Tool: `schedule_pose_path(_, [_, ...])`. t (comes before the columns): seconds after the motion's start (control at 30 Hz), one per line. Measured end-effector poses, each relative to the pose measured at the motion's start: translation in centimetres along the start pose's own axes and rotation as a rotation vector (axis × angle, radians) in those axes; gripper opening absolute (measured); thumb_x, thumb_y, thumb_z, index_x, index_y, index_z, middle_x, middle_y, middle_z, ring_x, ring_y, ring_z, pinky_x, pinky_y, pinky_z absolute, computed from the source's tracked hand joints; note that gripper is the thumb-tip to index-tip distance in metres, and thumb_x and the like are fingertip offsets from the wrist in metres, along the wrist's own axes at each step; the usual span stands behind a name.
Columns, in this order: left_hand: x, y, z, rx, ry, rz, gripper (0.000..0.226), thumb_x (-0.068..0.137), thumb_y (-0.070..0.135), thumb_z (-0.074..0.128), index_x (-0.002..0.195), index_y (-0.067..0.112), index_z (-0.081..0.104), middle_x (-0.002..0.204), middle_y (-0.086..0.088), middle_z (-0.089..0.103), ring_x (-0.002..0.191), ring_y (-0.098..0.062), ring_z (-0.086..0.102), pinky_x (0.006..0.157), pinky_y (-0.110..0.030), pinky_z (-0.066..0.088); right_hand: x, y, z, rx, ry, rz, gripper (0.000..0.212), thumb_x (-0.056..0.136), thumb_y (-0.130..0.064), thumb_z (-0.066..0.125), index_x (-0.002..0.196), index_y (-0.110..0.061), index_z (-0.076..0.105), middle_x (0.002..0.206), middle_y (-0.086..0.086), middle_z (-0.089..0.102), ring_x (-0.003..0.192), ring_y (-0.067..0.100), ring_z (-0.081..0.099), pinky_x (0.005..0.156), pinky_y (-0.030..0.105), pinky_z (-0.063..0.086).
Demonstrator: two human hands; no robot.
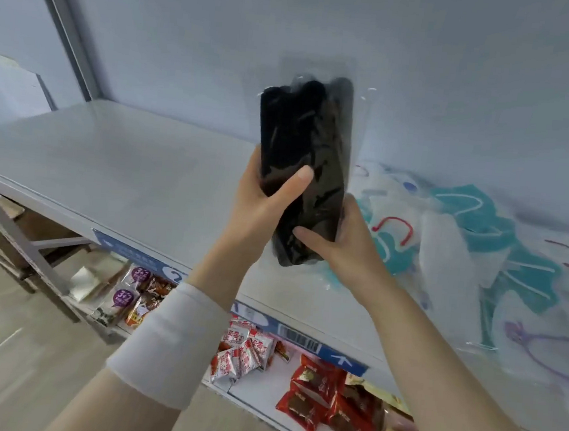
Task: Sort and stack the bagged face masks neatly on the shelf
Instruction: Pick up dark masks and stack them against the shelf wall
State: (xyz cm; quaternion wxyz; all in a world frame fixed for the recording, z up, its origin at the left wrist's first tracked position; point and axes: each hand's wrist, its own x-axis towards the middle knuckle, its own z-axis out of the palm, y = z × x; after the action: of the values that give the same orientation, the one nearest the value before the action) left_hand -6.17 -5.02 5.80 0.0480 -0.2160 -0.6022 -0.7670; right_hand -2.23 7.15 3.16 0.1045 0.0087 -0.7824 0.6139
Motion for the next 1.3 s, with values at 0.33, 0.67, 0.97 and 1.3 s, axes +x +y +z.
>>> schedule_pose_path(0.33, [3.1, -4.3, -5.6, 0.032, -0.06, -0.115, 0.019, 0.085, 0.015, 0.068, 0.096, 0.028, 0.058, 0.094, 0.008, 0.068, 0.088, -0.005, 0.067, 0.076, -0.022, 0.054, 2.2, 4.0, 6.2, -0.087, 0.099, 0.102, 0.05, 0.081, -0.019, 0.07, 0.113, -0.035, 0.036, 0.107, -0.023, 0.052, 0.098, -0.014, 0.049, 0.085, 0.005, 0.04])
schedule_pose_path(0.67, [5.8, -1.7, -6.2, -0.017, -0.182, -0.01, 0.036, 0.081, 0.018, 0.07, 0.11, 0.012, 0.05, 0.079, 0.02, 0.067, 0.081, 0.001, 0.066, 0.069, -0.015, 0.051, 2.1, 2.4, 6.5, -0.125, 0.153, 0.035, 0.056, 0.084, -0.024, 0.064, 0.129, -0.033, 0.032, 0.12, -0.023, 0.044, 0.109, -0.014, 0.042, 0.081, -0.007, 0.033])
schedule_pose_path(0.97, [4.3, -2.4, -7.0, 0.007, -0.121, -0.059, 0.028, 0.072, 0.033, 0.071, 0.095, 0.027, 0.058, 0.089, 0.009, 0.066, 0.085, -0.005, 0.066, 0.073, -0.02, 0.053, 1.6, 2.9, 8.0, -0.141, 0.131, 0.098, 0.065, 0.088, -0.025, 0.061, 0.142, -0.027, 0.024, 0.136, -0.01, 0.04, 0.118, -0.002, 0.035, 0.086, -0.001, 0.031])
schedule_pose_path(1.3, [0.7, 0.4, -13.5, 0.003, 0.175, -0.143, 0.03, 0.074, 0.033, 0.076, 0.096, 0.024, 0.059, 0.093, 0.004, 0.07, 0.088, -0.013, 0.07, 0.075, -0.029, 0.058, -0.2, -0.1, 12.3, -0.039, -0.203, 0.074, 0.038, 0.081, -0.032, 0.066, 0.103, -0.047, 0.039, 0.105, -0.027, 0.05, 0.095, -0.011, 0.051, 0.069, 0.001, 0.044])
